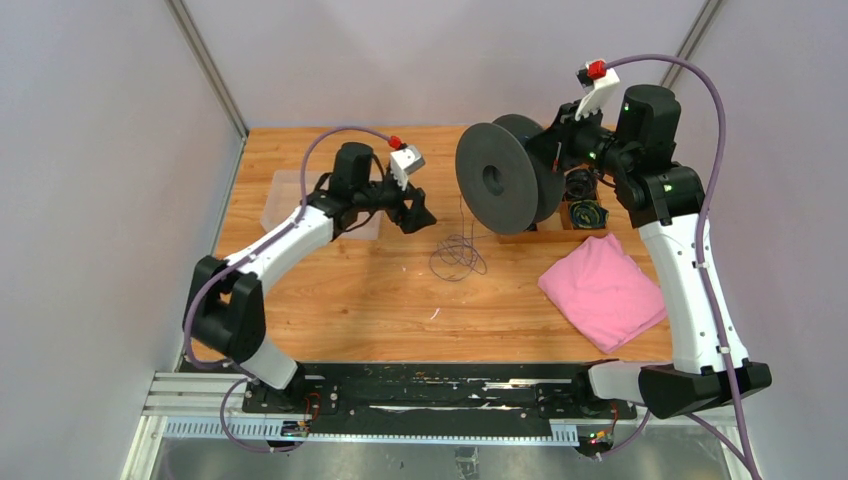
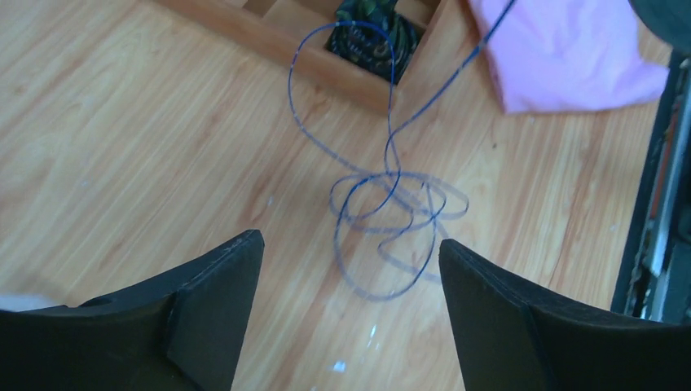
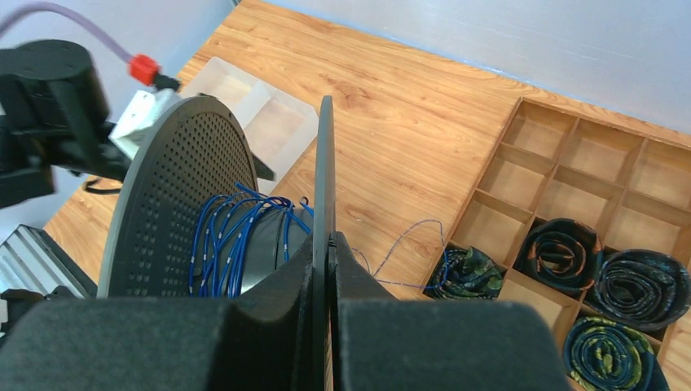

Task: Wrap the cables
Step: Wrap the cable around the cable reel.

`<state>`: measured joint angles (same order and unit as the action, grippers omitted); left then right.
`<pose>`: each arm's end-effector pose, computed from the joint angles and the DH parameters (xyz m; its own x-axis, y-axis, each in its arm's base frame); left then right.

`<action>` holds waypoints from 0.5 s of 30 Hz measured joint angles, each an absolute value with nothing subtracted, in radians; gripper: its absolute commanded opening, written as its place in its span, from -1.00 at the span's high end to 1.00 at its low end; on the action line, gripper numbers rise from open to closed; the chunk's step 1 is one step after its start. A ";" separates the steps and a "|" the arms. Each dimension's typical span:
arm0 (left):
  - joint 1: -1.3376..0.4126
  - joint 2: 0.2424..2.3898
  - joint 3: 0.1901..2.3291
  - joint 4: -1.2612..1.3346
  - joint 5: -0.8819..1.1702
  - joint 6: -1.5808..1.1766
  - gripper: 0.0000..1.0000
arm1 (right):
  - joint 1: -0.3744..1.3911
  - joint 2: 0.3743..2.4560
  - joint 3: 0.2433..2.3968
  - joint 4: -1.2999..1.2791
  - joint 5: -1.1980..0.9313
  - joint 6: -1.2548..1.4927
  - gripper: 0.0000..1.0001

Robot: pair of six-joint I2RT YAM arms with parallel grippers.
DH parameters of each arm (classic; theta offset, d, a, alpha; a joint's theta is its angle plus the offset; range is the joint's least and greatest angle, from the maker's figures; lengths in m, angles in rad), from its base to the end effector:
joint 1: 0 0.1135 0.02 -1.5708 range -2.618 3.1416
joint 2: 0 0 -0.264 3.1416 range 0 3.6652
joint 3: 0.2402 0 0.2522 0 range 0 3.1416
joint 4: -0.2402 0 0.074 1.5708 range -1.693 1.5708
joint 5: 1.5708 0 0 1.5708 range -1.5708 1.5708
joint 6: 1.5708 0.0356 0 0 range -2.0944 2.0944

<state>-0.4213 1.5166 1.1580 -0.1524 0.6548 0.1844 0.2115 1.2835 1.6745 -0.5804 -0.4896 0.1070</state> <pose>0.3062 -0.1610 0.2973 -0.2904 0.2895 -0.9121 0.8772 0.4613 -0.1328 0.2432 0.0693 0.4957 -0.2510 0.0425 -0.9670 -0.6135 0.7657 0.1929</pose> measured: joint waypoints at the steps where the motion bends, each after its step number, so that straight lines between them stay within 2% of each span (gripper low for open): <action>1: -0.432 1.539 1.158 -0.112 0.656 0.153 -0.72 | 0.212 1.283 1.675 -0.580 -0.492 0.112 0.99; 9: -0.543 1.717 1.158 0.170 0.662 -0.061 -0.70 | 0.212 1.284 1.680 -0.579 -0.498 0.129 0.99; 15: -0.567 1.786 1.148 0.388 0.654 -0.193 -0.42 | 0.212 1.284 1.680 -0.579 -0.497 0.132 0.99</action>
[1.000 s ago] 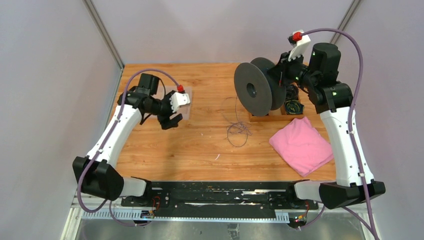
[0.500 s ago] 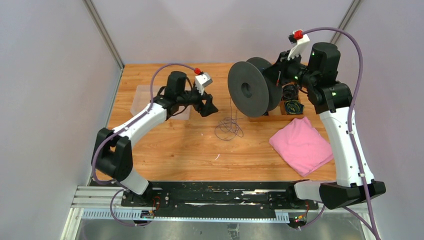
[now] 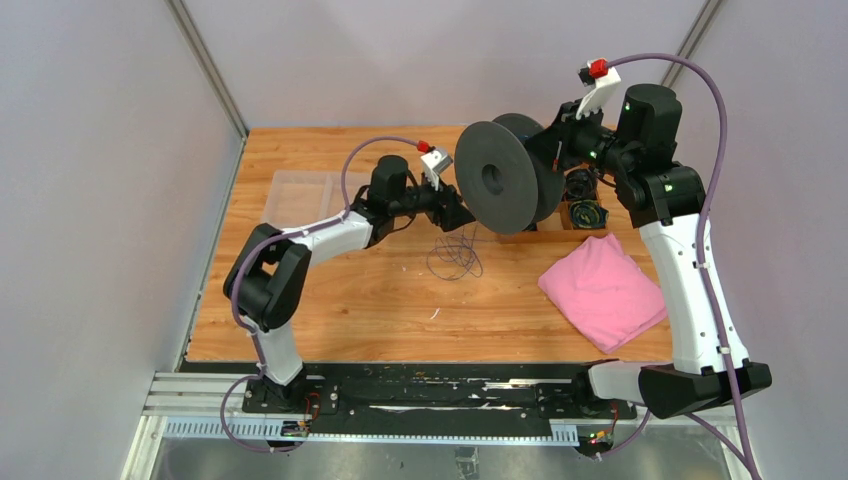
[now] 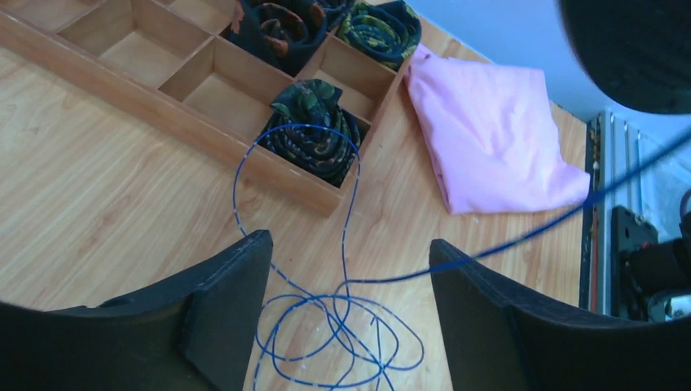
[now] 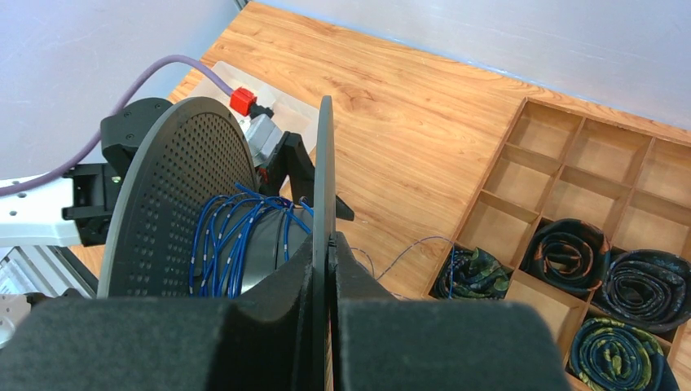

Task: Wrap the cables
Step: Wrap the cable around the cable reel.

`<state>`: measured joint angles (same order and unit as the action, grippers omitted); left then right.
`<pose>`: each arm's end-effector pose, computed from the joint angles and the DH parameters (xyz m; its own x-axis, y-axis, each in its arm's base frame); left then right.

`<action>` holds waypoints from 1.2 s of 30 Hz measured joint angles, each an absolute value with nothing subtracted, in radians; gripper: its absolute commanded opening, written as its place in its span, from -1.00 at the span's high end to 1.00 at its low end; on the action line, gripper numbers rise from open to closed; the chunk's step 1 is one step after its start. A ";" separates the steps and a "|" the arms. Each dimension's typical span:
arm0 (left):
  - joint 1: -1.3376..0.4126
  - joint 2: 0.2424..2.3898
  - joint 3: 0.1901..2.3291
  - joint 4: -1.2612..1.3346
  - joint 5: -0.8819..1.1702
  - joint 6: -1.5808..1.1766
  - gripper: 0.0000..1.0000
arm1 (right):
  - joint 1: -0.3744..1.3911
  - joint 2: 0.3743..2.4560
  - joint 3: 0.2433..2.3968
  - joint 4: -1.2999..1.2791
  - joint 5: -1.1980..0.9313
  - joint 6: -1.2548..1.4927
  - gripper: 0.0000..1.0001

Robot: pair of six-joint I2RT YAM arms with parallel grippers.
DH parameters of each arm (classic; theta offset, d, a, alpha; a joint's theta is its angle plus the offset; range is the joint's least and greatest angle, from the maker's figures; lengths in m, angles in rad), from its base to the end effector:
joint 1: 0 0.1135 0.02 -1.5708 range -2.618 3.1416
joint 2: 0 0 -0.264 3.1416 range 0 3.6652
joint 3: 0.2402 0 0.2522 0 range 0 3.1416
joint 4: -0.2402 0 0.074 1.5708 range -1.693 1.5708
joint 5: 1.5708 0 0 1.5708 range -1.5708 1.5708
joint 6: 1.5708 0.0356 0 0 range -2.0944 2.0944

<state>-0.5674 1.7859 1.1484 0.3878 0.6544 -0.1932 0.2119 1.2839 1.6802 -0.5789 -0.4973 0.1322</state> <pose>0.3324 -0.2375 0.2486 -0.3819 0.0627 -0.9221 0.8666 0.3710 -0.3337 0.2424 0.0695 0.4975 -0.2608 0.0624 -0.9634 -0.6144 0.7590 0.2155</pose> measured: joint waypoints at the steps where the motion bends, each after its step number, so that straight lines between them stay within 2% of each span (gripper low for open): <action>1: -0.569 1.800 1.148 0.421 0.649 -0.208 -0.34 | 0.212 1.284 1.680 -0.579 -0.497 0.132 0.99; 7: -0.577 1.875 1.135 0.569 0.638 -0.308 0.19 | 0.212 1.284 1.680 -0.580 -0.484 0.132 0.99; 12: -0.584 1.888 1.062 0.638 0.644 -0.348 0.73 | 0.214 1.284 1.685 -0.585 -0.448 0.131 0.99; 15: -0.592 1.888 1.023 0.657 0.652 -0.349 0.89 | 0.214 1.284 1.699 -0.590 -0.422 0.131 0.99; 18: -0.599 1.875 0.978 0.673 0.663 -0.344 0.99 | 0.214 1.284 1.710 -0.596 -0.392 0.131 0.99; 29: -0.632 1.785 0.877 0.665 0.713 -0.279 0.99 | 0.214 1.320 1.728 -0.606 -0.342 0.131 0.98; 36: -0.679 1.680 0.863 0.537 0.704 -0.165 0.99 | 0.225 1.334 1.718 -0.593 -0.268 0.124 0.99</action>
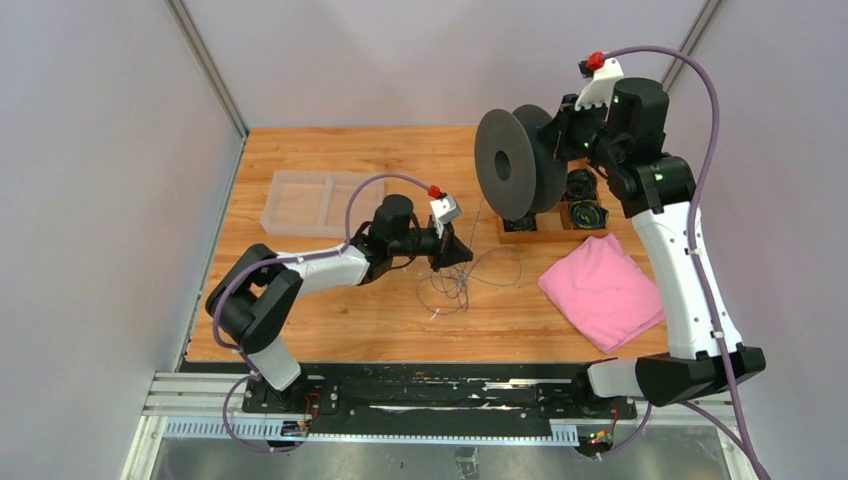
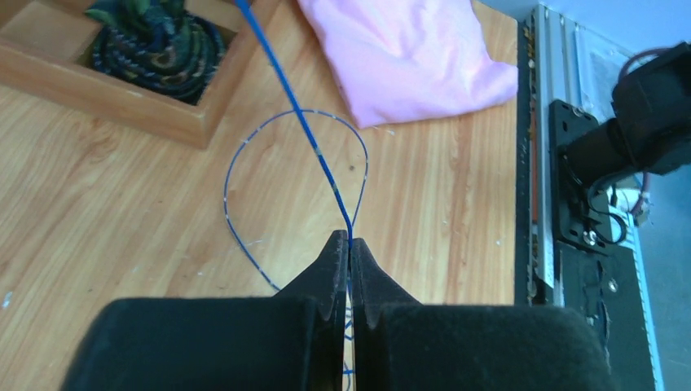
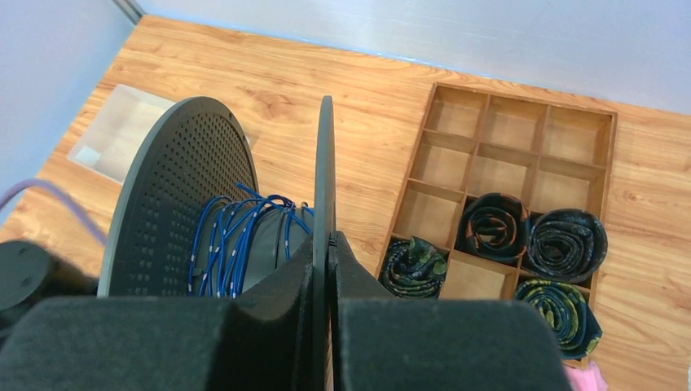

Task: Wrap the cables
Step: Wrap the cable around the cable reel.

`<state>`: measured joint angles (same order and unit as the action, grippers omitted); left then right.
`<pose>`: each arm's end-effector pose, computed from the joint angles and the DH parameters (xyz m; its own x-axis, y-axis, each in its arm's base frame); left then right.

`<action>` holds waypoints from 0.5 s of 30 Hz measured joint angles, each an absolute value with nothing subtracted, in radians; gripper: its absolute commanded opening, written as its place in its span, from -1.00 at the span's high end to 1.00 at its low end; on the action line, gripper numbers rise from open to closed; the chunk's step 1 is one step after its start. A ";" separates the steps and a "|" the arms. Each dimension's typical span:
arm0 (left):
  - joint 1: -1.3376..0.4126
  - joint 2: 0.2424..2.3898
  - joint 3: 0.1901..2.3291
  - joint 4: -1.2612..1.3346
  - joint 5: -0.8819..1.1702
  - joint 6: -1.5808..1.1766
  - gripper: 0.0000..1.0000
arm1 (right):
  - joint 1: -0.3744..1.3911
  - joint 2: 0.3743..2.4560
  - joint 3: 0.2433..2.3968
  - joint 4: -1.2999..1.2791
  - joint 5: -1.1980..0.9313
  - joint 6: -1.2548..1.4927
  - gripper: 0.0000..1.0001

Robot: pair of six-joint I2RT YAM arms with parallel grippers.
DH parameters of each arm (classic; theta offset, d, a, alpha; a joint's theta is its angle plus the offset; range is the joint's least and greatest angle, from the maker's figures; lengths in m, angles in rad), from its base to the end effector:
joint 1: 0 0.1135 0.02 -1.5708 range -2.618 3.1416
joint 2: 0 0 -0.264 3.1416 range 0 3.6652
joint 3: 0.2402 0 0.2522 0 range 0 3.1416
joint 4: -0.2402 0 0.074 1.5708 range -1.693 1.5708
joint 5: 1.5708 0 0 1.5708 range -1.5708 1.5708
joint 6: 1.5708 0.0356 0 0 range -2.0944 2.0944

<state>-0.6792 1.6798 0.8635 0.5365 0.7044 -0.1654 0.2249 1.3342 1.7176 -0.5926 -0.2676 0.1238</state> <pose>0.2636 -0.2425 0.2106 -0.3705 0.1379 -0.9186 0.9144 0.2277 -0.3346 0.2600 0.0691 0.4949 -0.2586 0.0630 -0.9639 -0.4386 0.8814 0.1753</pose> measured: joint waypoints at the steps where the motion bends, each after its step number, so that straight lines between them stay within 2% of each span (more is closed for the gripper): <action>1: -0.695 1.664 0.869 0.503 0.693 -0.136 0.99 | 0.229 1.341 1.713 -0.589 -0.250 0.125 0.99; 15: -0.901 1.617 1.119 0.041 0.530 0.196 0.99 | 0.356 1.419 1.579 -0.510 0.020 0.094 0.99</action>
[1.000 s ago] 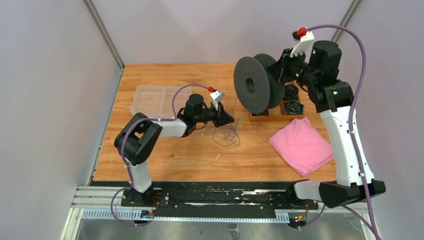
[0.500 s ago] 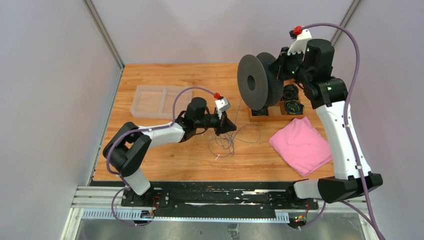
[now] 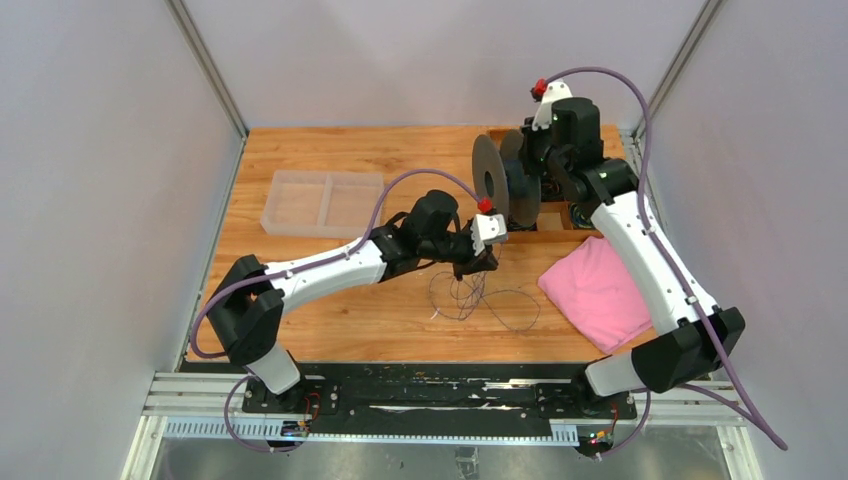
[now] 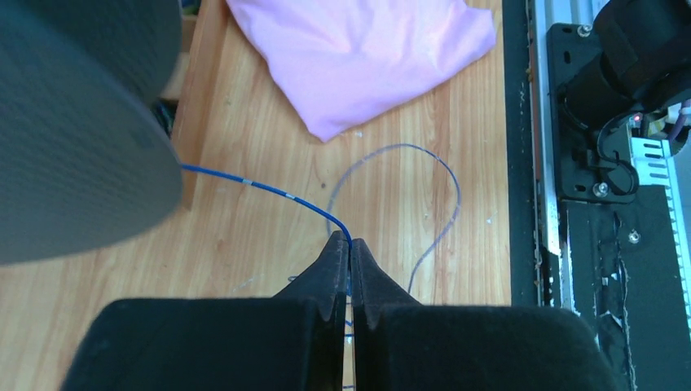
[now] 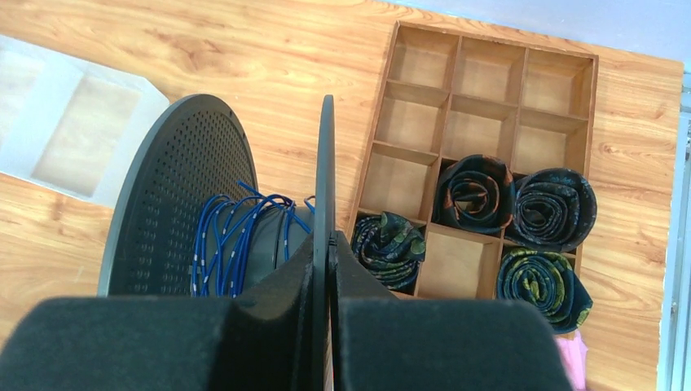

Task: Wrap the cables
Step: Wrap the cable around the cable reel.

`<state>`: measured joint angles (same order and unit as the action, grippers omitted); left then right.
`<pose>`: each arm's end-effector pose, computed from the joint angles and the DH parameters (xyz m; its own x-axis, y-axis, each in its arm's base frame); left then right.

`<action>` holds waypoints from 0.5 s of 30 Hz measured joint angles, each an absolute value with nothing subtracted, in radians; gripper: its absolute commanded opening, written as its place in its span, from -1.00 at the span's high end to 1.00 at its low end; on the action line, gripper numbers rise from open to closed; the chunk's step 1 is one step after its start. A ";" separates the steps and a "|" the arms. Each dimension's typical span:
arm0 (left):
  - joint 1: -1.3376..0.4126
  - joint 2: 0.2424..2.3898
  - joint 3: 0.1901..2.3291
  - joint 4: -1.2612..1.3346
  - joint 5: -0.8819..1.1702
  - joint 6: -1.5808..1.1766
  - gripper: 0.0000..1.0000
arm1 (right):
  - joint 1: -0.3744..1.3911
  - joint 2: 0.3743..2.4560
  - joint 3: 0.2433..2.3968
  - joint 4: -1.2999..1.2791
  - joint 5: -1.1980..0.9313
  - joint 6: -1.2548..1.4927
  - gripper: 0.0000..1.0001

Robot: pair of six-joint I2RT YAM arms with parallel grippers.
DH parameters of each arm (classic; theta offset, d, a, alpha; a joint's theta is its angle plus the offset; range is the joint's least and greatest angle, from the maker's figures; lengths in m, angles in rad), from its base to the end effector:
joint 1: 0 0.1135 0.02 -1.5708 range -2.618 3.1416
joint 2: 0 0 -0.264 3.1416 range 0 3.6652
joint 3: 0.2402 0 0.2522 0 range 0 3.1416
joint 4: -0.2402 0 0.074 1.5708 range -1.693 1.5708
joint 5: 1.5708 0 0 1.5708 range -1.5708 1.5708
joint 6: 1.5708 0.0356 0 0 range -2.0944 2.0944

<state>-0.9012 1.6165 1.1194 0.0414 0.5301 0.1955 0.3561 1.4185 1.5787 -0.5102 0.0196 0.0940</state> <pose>0.2155 -0.3013 0.2671 -0.0818 0.3734 -0.9241 0.9931 0.1090 -0.0438 0.2956 0.1092 0.4352 -0.3511 -0.0304 -0.9359 -0.2997 0.9506 0.0815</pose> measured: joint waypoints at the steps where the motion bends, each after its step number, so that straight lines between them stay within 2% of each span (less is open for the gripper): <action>1: -0.907 1.617 1.153 0.005 0.528 0.207 0.99 | 0.366 1.418 1.557 -0.492 0.036 0.087 0.99; 15: -0.911 1.617 1.374 -0.262 0.527 0.247 0.99 | 0.427 1.369 1.324 -0.370 0.124 -0.004 0.99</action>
